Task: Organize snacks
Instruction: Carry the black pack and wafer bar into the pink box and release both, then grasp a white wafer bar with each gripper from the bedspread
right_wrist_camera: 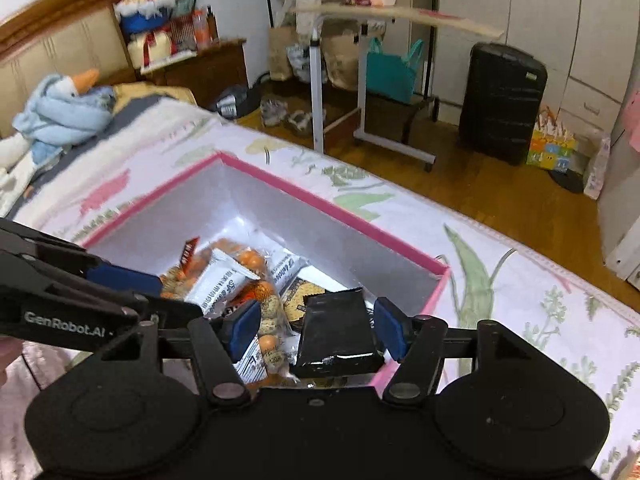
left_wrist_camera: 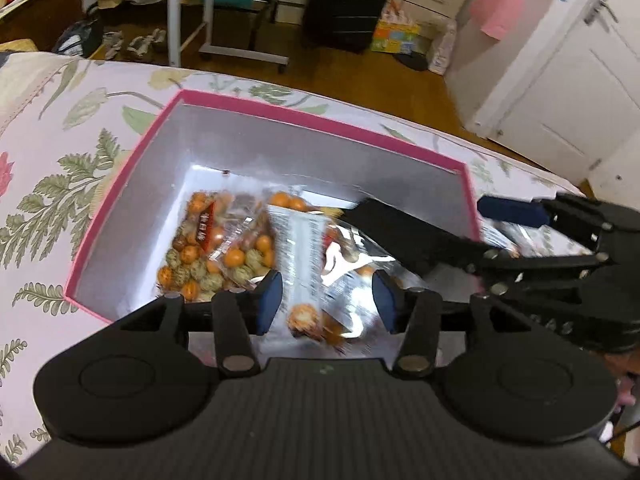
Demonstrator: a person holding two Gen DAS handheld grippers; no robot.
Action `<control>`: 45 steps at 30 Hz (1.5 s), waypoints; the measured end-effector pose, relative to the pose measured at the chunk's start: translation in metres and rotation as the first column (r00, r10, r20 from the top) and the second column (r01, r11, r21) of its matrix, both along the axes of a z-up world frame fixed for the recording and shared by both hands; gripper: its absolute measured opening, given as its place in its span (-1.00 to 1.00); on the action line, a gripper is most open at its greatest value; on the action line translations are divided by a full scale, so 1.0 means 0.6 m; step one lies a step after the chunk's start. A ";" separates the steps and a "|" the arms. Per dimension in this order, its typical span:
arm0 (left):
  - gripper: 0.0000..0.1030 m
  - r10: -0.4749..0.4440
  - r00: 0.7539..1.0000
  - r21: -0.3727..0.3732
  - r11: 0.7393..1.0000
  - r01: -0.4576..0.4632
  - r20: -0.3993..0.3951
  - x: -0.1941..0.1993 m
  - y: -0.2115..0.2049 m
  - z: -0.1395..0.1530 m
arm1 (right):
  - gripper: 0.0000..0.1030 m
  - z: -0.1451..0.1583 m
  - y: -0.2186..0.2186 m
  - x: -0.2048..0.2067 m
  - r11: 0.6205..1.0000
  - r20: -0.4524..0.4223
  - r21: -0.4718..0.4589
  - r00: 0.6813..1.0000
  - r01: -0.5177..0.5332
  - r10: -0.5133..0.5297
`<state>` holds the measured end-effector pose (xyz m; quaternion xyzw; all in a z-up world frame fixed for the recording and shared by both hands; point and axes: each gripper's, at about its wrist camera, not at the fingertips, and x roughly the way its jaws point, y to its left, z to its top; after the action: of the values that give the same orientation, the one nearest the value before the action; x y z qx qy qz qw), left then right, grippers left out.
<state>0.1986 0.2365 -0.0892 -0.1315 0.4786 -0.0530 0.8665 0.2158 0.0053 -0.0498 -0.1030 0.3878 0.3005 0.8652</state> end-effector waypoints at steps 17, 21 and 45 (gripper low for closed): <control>-0.06 -0.170 0.985 -0.052 0.984 0.172 0.037 -0.071 -0.110 0.120 | 0.18 0.155 -0.228 -0.044 0.996 -0.059 -0.088 0.997 0.034 -0.040; -0.06 -0.199 0.979 -0.123 0.972 0.202 0.036 -0.056 -0.171 0.124 | 0.17 0.143 -0.266 -0.012 0.994 -0.066 -0.086 0.995 0.070 -0.076; -0.09 0.227 0.966 -0.166 0.955 -0.246 -0.126 0.190 -0.366 -0.159 | -0.06 -0.163 -0.394 0.170 0.982 -0.223 0.112 0.967 0.151 -0.124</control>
<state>0.3126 0.0171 -0.1844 -0.2684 0.4977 0.0151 0.8246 0.3176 -0.2310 -0.1474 0.0130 0.4651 0.2733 0.8419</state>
